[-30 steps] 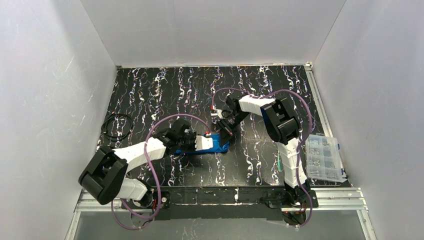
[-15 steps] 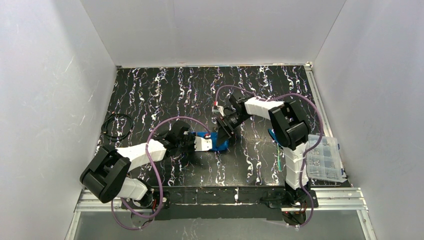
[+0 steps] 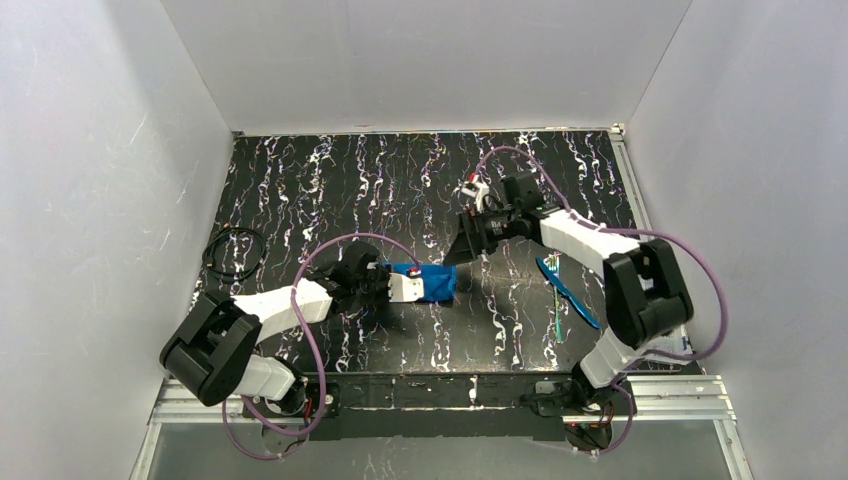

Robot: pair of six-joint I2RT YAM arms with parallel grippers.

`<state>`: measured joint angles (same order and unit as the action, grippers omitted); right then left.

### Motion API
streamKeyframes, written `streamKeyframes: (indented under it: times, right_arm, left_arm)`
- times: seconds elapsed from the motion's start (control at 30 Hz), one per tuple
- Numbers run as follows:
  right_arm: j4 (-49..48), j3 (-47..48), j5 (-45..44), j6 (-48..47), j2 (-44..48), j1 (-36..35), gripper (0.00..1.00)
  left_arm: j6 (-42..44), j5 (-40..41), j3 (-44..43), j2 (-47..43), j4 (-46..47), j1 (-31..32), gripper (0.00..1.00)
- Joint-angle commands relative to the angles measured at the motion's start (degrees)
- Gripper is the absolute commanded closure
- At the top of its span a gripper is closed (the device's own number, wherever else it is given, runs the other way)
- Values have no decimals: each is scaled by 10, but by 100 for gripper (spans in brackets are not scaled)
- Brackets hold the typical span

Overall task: Fold the napkin into a case and place the utensils inside
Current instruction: Fold the 2/3-rectangle-folded napkin at the center of the board, then smooth out the smaller rectangle-folded napkin at the center of the board.

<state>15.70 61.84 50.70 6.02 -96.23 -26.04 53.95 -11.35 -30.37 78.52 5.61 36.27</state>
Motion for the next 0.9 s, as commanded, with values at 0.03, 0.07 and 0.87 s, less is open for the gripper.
streamKeyframes:
  times: [0.03,0.07,0.87]
  right_arm:
    - [-215,-114,-18,189,91,-4,1]
    - [-270,-143,-22,222,103,-13,1]
    - [-908,-306,28,733,-43,125,1]
  left_arm:
    - [-12,-1,0,4,-49,-6,100]
    - [-14,-2,0,4,-52,-6,100]
    - [-8,-2,10,-6,-43,-7,100]
